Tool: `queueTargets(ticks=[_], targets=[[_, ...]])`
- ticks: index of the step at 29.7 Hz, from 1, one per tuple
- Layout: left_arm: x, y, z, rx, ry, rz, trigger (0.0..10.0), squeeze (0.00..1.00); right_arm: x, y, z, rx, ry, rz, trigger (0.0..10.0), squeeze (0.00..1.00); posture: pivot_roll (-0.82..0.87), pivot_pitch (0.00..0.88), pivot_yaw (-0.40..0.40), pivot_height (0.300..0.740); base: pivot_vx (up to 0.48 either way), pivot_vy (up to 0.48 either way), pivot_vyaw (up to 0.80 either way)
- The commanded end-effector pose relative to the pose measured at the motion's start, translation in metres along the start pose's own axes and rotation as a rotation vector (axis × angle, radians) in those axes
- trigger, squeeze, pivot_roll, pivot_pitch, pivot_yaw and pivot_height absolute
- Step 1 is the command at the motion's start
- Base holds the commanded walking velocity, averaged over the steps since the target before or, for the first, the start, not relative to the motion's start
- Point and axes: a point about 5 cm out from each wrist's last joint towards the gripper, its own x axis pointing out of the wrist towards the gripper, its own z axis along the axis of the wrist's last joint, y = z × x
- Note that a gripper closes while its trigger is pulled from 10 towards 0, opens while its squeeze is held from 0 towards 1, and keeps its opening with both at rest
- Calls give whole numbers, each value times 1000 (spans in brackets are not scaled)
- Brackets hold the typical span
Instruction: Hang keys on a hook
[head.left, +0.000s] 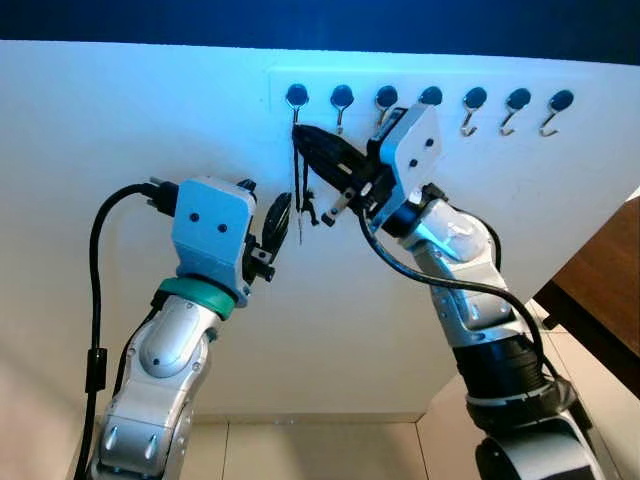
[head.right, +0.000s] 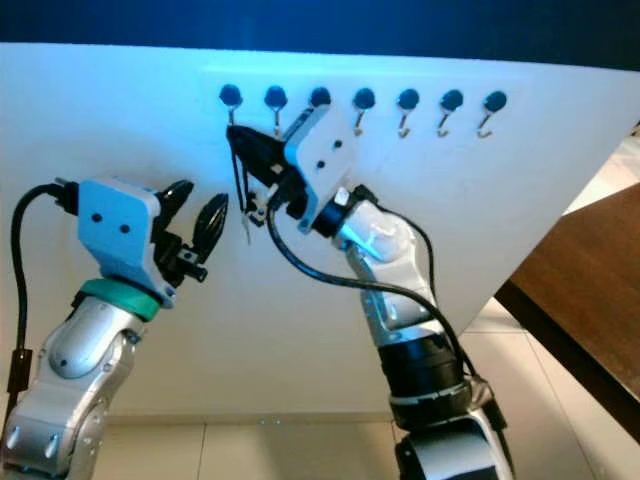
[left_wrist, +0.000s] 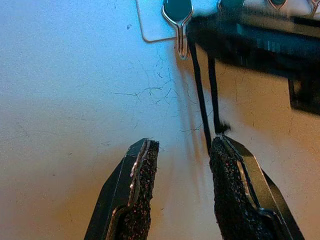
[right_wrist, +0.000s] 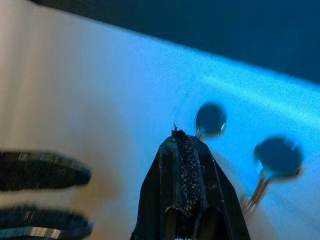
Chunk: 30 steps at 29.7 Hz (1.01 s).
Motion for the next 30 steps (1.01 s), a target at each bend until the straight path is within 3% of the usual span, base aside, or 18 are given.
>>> queueTargets(ticks=[1,12,18,30], targets=[[0,-2,0,-3,10,-9,10000,0,4,-1,9,-10,-46,-7,10000,0,-22,9,49,740,0,0,0],[0,-2,-1,-5,15,-11,10000,0,-8,1,-1,10,6,-45,10000,0,-28,15,59,740,0,0,0],[3,-3,-1,-7,11,-22,10000,0,3,-5,8,-9,-33,-50,10000,0,-30,11,62,740,0,0,0],[2,-4,0,-7,10,-19,10000,0,15,3,5,2,-28,23,10000,0,-20,11,57,740,0,0,0]])
